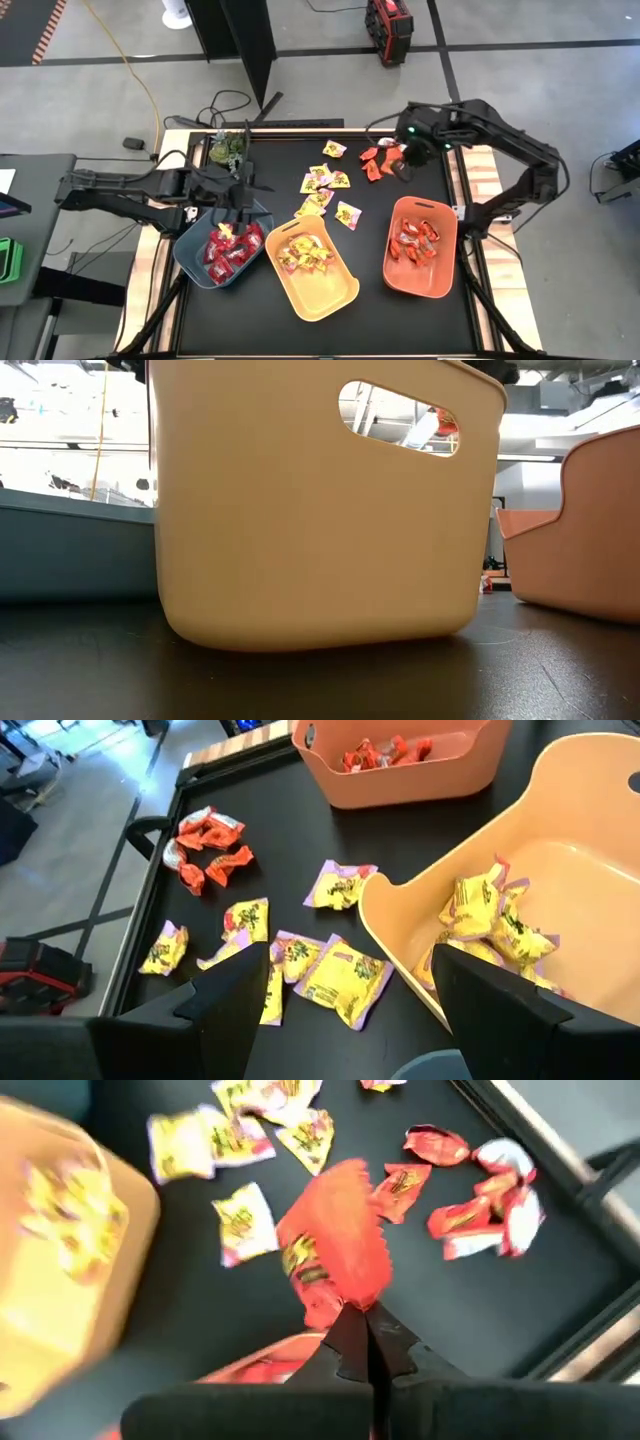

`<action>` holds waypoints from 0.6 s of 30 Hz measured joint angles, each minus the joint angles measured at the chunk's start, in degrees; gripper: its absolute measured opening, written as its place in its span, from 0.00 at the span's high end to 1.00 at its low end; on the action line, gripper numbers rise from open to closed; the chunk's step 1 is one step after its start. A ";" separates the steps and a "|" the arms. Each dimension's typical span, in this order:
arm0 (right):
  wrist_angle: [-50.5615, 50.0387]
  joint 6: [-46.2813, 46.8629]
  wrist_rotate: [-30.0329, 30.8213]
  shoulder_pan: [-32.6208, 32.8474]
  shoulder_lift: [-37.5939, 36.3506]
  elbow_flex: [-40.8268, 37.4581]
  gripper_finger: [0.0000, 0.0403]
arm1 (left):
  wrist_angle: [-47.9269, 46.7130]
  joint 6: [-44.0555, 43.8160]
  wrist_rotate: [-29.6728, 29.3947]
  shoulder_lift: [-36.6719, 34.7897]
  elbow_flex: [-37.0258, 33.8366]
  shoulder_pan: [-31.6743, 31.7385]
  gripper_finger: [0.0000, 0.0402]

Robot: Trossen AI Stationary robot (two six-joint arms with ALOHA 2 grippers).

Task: Sort candy
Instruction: Put the orange chocolate into the orange bin

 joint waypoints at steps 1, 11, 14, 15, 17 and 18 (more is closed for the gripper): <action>-0.01 2.90 -0.41 0.91 -0.43 0.00 1.00 | 0.12 0.00 0.00 0.05 0.00 0.00 0.31; 0.06 12.40 -1.51 19.77 -2.06 -2.37 1.00 | -0.50 -0.02 0.00 0.13 0.00 0.00 0.31; 0.03 13.51 -1.48 26.80 -1.93 -7.50 1.00 | -0.46 -0.02 0.19 0.13 0.00 0.00 0.31; -0.02 14.34 -1.50 28.96 -1.93 -9.39 1.00 | -0.46 -0.02 0.72 0.13 0.00 0.00 0.31; 0.07 17.08 -1.78 32.34 -1.93 -13.34 1.00 | -0.32 0.09 1.39 0.13 0.00 0.00 0.31; 0.02 18.94 -2.09 33.72 -1.93 -15.20 1.00 | -0.22 0.17 1.57 0.13 0.00 0.00 0.31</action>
